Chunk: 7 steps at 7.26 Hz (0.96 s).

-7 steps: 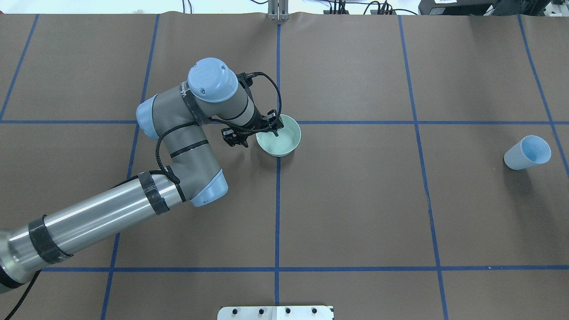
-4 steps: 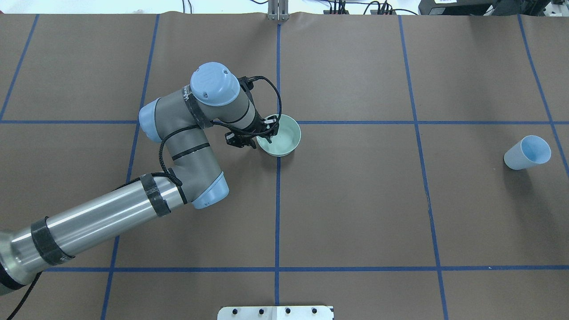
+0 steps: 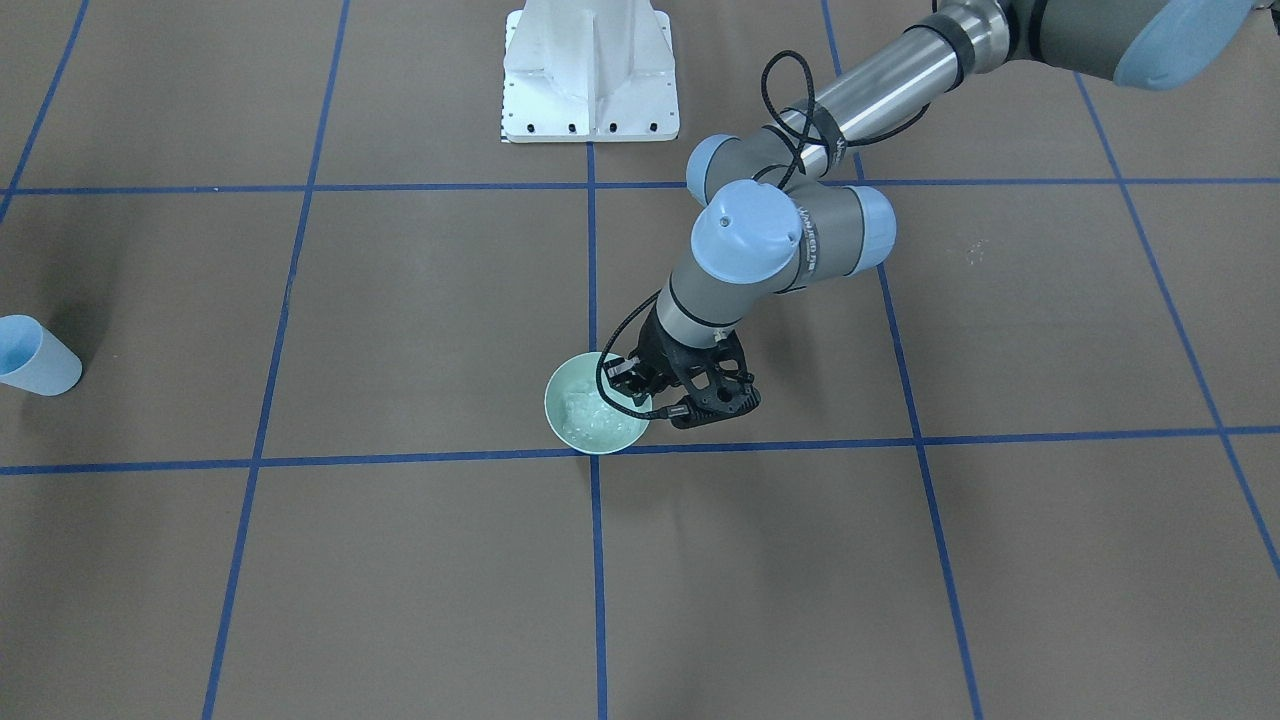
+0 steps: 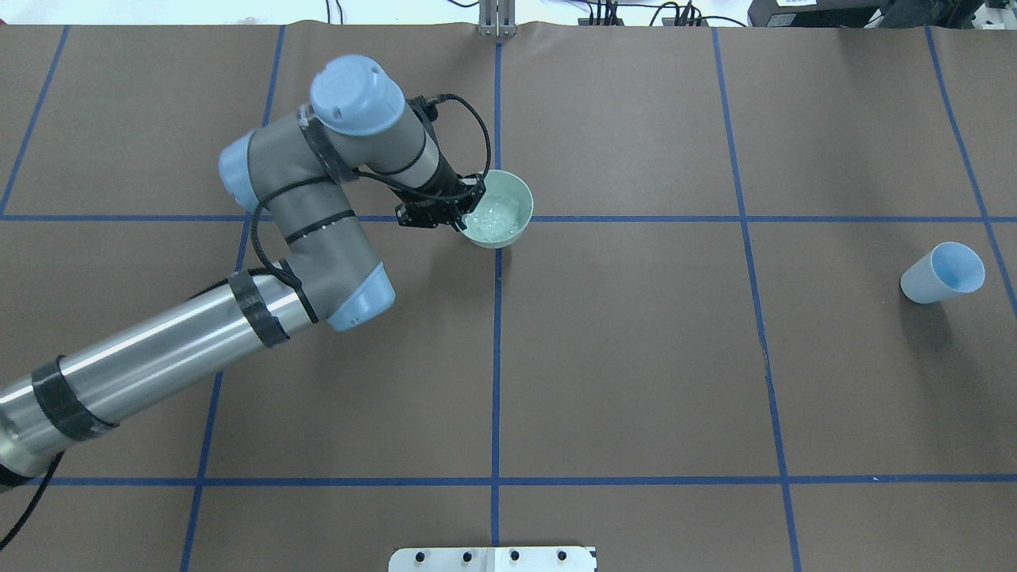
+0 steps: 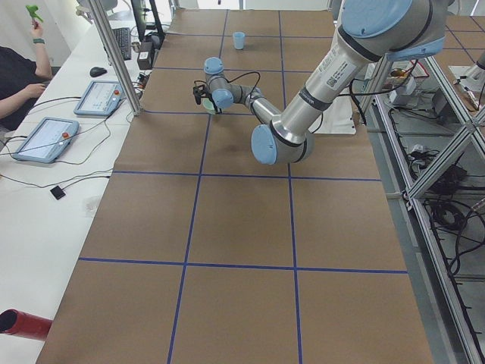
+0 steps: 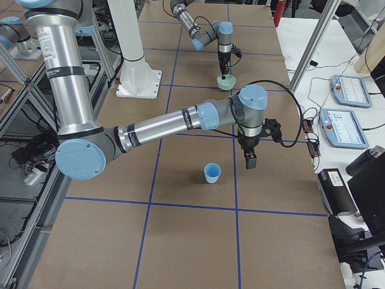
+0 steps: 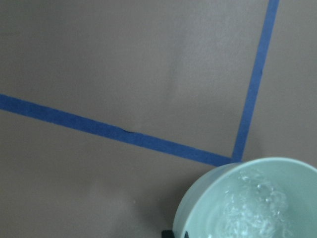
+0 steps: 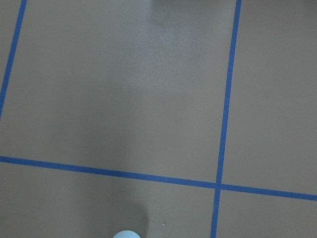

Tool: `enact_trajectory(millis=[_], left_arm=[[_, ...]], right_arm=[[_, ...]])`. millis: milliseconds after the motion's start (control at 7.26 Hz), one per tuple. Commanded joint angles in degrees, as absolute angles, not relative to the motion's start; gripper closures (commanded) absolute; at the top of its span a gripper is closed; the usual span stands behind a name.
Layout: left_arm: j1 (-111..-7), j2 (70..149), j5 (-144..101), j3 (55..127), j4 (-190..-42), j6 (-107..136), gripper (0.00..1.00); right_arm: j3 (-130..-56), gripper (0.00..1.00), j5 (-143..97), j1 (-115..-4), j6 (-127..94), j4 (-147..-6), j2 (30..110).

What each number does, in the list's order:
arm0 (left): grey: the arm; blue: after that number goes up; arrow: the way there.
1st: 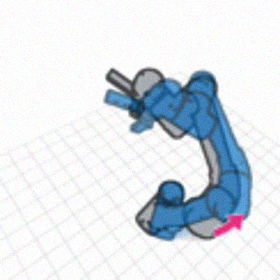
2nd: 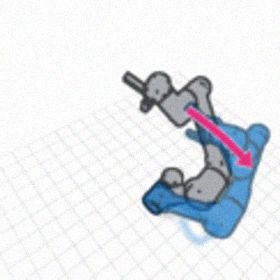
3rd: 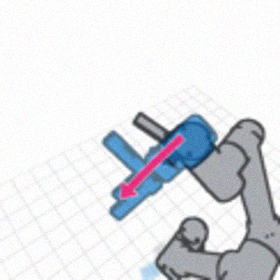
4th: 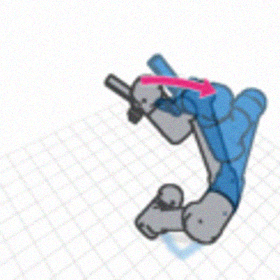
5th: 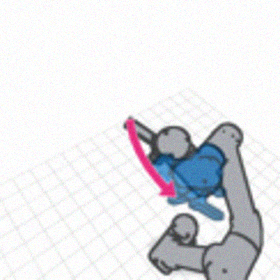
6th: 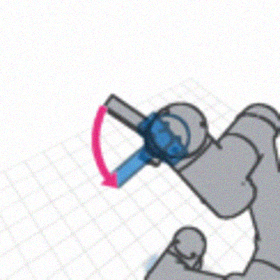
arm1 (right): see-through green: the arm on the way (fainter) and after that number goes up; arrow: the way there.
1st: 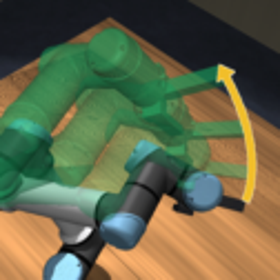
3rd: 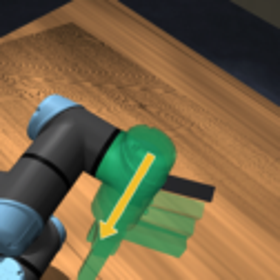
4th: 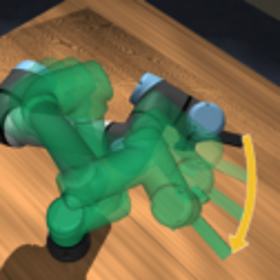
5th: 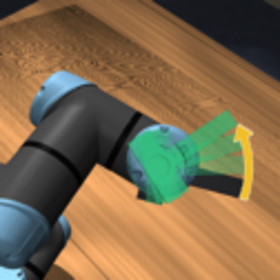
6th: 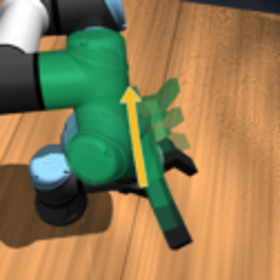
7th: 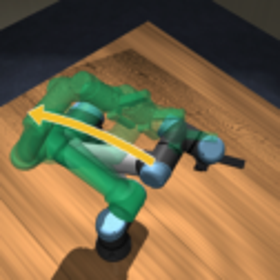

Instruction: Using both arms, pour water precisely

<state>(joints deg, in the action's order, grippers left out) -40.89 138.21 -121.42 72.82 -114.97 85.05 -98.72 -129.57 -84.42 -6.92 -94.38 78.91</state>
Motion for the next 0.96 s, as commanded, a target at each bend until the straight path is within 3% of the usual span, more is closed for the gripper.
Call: enact_trajectory(millis=[0,413,827], left_arm=[[-49.01,132.15,-130.23,80.55,-114.43,83.25,1.00],[-53.25,105.74,-130.61,98.56,-114.43,65.89,1.00],[-54.93,86.62,-129.29,104.93,-121.15,57.57,1.00]], right_arm=[[-100.36,0.00,-129.38,-84.55,-7.12,-94.31,79.54],[-101.07,0.00,-129.46,-84.55,-7.65,-93.96,80.42],[-101.42,0.00,-129.55,-84.55,-7.73,-93.96,81.12]])
